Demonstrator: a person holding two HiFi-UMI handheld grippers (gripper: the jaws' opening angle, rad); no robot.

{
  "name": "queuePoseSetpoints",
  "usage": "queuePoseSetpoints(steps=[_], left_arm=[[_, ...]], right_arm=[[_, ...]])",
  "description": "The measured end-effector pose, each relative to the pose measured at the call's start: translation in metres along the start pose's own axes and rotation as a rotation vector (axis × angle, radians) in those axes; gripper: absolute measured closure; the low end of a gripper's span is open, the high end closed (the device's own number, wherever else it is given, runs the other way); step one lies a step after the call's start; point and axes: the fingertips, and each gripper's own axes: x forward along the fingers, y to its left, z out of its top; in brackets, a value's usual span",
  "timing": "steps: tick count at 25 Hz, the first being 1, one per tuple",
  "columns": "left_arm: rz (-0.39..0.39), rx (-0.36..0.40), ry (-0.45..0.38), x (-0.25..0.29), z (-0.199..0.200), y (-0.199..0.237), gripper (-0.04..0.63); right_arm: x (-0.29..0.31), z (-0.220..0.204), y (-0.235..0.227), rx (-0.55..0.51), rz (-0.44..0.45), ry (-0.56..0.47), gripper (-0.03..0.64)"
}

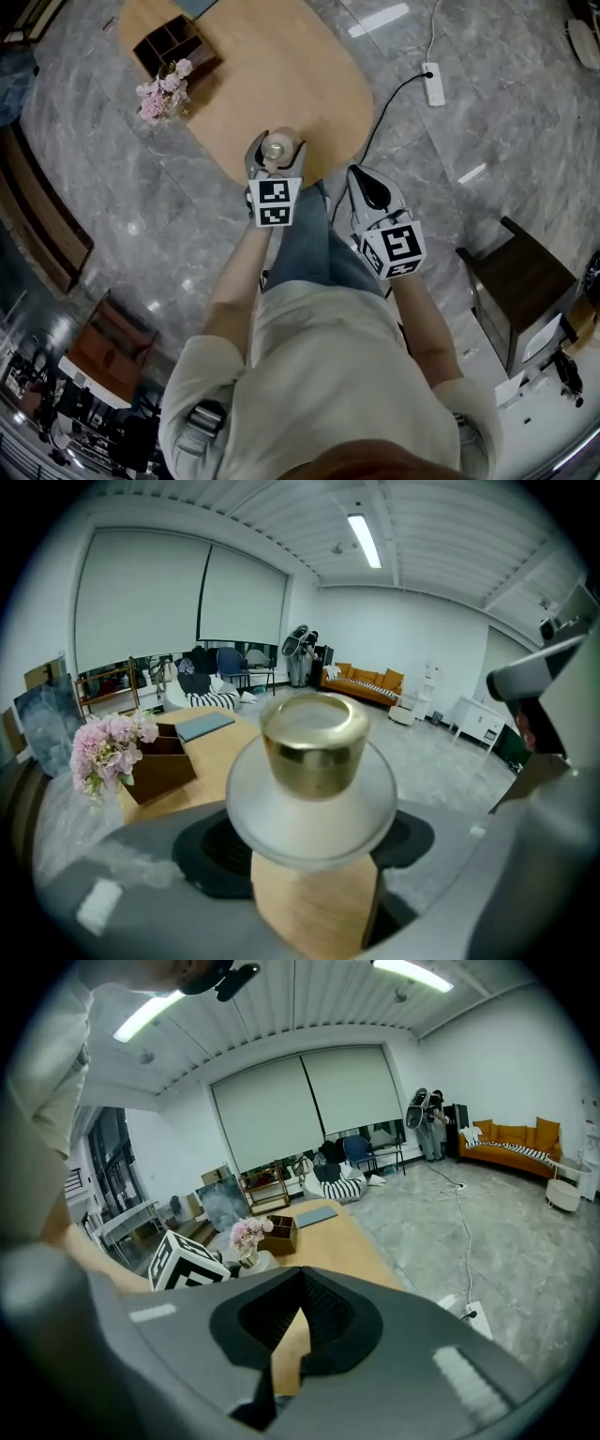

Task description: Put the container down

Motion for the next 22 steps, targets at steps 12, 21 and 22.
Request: queuePoseSetpoints(steps=[12,21,22], left_arm=[[0.072,0.024,0.121,0.116,-0.046,0.058,0.25],[0.096,0.06,0.156,0.157,-0.066,0.082,0.25],[0.098,0.062,0.157,0.159,-0.067,0.084,0.25]], right_arm=[[0.076,-0.039,-0.032,0.094,0.026,0.128,0.615],[0.106,-0.059,-0.038,0.13,0.04,0.182,0.615],[0.108,-0.06,-0.038,0.132,0.041,0.183,0.615]])
